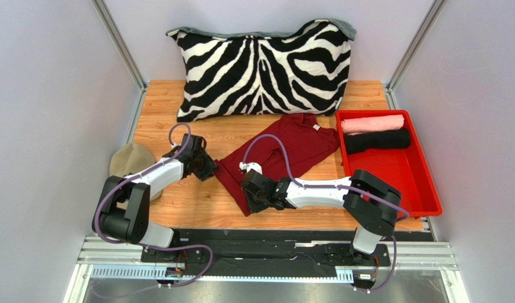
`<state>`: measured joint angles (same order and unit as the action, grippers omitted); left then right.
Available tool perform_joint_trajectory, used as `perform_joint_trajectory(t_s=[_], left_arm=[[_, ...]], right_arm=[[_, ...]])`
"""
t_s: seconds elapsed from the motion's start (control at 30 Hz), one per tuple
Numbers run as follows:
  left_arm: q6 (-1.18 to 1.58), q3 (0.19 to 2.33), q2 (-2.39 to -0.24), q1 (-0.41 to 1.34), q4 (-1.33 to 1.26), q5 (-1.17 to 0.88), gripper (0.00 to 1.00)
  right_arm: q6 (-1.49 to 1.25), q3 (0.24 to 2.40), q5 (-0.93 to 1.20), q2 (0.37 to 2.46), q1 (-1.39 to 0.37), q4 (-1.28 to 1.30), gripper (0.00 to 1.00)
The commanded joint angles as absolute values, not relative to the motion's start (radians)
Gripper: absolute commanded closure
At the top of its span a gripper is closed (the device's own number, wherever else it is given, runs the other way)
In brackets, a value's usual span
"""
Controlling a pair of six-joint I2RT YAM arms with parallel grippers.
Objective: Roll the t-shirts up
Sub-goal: Roll the T-shirt to the center of the board.
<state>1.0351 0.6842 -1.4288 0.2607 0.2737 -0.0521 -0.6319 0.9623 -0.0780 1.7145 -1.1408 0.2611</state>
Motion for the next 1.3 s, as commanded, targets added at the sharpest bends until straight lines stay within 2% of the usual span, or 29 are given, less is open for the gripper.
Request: perform_joint_trajectory(t_s=[0.0, 0.13, 0.17, 0.2, 0.23, 0.27, 0.33, 0.43, 0.57, 0.73, 0.9, 1.27], left_arm=[[1.028, 0.751, -1.446, 0.29, 0.317, 0.058, 0.57], [1.016, 0.781, -1.486, 0.308, 0.353, 0.072, 0.71], [1.014, 0.788, -1.489, 0.311, 0.365, 0.078, 0.79], [1.012, 0.802, -1.489, 0.319, 0.376, 0.081, 0.83], [1.006, 0.811, -1.483, 0.324, 0.405, 0.086, 0.86], [1.005, 0.828, -1.479, 0.325, 0.423, 0.089, 0.95], [0.997, 0.848, -1.463, 0.325, 0.483, 0.089, 1.0], [0.983, 0.894, -1.447, 0.325, 0.572, 0.084, 1.0], [0.962, 0.949, -1.456, 0.325, 0.663, 0.068, 1.0], [0.936, 0.983, -1.497, 0.325, 0.733, 0.054, 1.0], [0.928, 1.005, -1.549, 0.325, 0.749, 0.014, 1.0], [0.904, 1.038, -1.589, 0.325, 0.762, 0.006, 1.0]], right_arm=[[-0.637, 0.914, -0.057, 1.724, -1.146, 0.333, 0.81], [-0.634, 0.91, -0.063, 1.715, -1.147, 0.333, 0.81], [-0.63, 0.908, -0.066, 1.713, -1.146, 0.331, 0.81], [-0.63, 0.907, -0.074, 1.709, -1.146, 0.331, 0.81], [-0.623, 0.902, -0.078, 1.701, -1.144, 0.333, 0.8], [-0.621, 0.902, -0.086, 1.695, -1.146, 0.334, 0.78], [-0.611, 0.907, -0.118, 1.68, -1.149, 0.344, 0.72], [-0.585, 0.926, -0.21, 1.648, -1.17, 0.379, 0.6], [-0.546, 0.98, -0.352, 1.617, -1.236, 0.442, 0.52], [-0.486, 1.064, -0.534, 1.638, -1.33, 0.472, 0.49], [-0.408, 1.218, -0.685, 1.765, -1.416, 0.511, 0.46], [-0.258, 1.318, -0.762, 1.945, -1.454, 0.414, 0.46]])
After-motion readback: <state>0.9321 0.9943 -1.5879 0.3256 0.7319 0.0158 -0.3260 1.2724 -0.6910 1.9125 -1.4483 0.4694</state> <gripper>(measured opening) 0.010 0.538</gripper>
